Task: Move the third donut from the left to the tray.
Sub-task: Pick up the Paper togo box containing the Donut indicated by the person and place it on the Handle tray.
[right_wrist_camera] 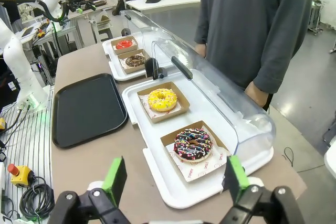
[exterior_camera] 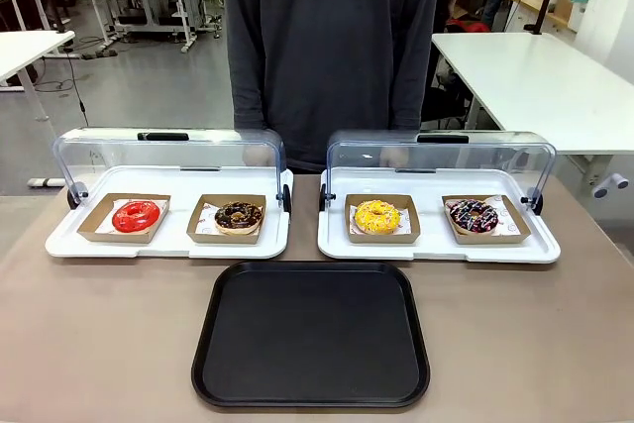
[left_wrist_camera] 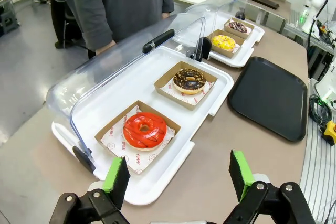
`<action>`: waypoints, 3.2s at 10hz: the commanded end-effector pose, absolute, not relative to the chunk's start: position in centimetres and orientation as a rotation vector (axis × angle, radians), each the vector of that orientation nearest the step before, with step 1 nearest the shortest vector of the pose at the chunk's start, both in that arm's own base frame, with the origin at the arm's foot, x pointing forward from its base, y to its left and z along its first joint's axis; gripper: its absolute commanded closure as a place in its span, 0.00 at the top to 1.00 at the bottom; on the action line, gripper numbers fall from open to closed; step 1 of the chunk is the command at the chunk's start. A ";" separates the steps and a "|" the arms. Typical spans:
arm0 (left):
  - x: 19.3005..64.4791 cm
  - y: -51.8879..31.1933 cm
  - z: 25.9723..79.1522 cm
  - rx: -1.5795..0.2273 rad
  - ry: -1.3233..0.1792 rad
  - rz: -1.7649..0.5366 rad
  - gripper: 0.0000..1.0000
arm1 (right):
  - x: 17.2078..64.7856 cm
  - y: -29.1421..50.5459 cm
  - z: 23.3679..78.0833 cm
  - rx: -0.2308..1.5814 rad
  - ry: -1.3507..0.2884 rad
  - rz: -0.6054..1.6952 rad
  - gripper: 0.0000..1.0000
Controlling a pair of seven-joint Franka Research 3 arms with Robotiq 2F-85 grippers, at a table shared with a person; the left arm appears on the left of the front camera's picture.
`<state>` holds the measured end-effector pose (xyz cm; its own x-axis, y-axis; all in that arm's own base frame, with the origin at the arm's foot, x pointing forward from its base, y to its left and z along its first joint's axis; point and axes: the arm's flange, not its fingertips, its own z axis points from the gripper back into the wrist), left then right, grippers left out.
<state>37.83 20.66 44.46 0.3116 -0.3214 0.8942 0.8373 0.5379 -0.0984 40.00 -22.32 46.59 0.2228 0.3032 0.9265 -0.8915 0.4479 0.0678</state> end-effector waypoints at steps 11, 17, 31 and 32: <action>37.9 20.7 44.7 -0.639 -0.973 -0.845 1.00 | 39.9 -22.3 46.7 0.708 -1.031 0.936 1.00; 37.9 20.7 44.7 -0.639 -0.973 -0.845 1.00 | 39.9 -22.3 46.7 0.708 -1.031 0.936 1.00; 37.9 20.7 44.7 -0.639 -0.973 -0.845 1.00 | 39.9 -22.3 46.7 0.708 -1.031 0.936 1.00; 37.9 20.7 44.7 -0.639 -0.973 -0.845 1.00 | 39.9 -22.3 46.7 0.708 -1.031 0.936 1.00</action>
